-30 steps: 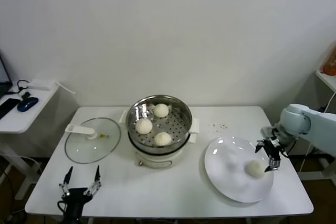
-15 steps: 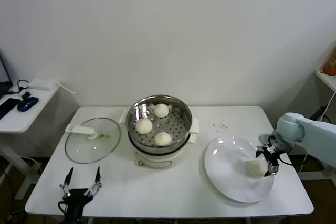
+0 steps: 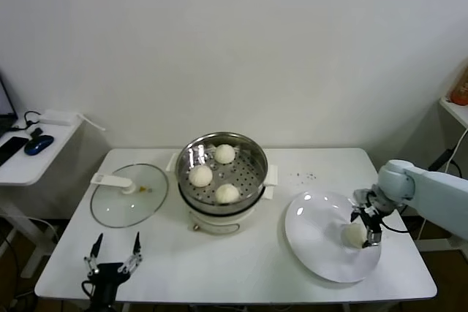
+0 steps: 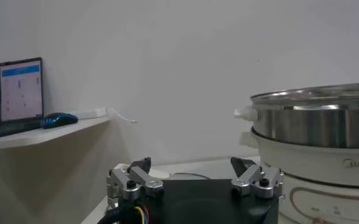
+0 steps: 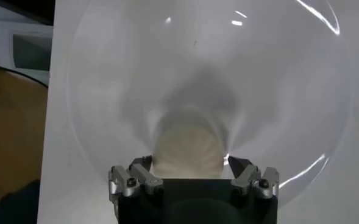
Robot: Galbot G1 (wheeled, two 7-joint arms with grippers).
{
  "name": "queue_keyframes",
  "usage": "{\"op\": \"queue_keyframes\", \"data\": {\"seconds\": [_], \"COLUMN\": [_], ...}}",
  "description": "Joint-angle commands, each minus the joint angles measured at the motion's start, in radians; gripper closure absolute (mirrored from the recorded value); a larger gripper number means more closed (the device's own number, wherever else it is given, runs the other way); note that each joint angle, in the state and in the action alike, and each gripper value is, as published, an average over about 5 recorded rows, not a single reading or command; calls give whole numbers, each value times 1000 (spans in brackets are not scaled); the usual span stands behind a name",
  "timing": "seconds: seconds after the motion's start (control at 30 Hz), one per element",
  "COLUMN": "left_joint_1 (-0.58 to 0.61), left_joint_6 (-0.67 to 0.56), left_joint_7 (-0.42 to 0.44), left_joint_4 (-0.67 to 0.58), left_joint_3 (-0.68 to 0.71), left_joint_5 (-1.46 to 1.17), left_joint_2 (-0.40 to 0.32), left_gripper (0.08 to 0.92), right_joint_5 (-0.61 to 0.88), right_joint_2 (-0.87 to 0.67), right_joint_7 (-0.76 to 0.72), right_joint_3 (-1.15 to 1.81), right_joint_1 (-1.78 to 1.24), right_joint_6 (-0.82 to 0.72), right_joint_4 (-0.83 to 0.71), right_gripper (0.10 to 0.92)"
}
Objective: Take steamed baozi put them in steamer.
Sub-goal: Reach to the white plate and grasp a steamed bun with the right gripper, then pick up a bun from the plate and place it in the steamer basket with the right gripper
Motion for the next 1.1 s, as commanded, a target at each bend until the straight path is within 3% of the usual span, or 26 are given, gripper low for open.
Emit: {"op": "queue_keyframes", "data": {"seconds": [0.03, 0.27, 0.47, 0.77, 1.1], "left_joint_1": [0, 0, -5, -12, -18], "left_joint_6": [0, 1, 2, 6, 9], "left_joint_7": [0, 0, 0, 0, 2], "left_joint_4": [0, -2, -2, -10, -19], "left_joint_3": [0, 1, 2, 4, 13], "left_joint_5": [0, 1, 2, 0, 1], "left_joint_2": [0, -2, -2, -2, 0], "left_gripper": [177, 177, 177, 177, 177], "right_joint_5": [-5, 0, 45, 292, 547], "right_joint_2": [6, 2, -5, 34, 223], "right_joint_7": [-2, -3, -5, -7, -31], "right_joint_3": [11, 14, -11, -201, -428], "right_joint_1": [-14, -14, 38, 342, 693], "right_joint_6": [-1, -2, -12, -49, -42], "right_joint_4": [-6, -4, 6, 21, -17], "right_gripper": [214, 331, 355, 355, 355]}}
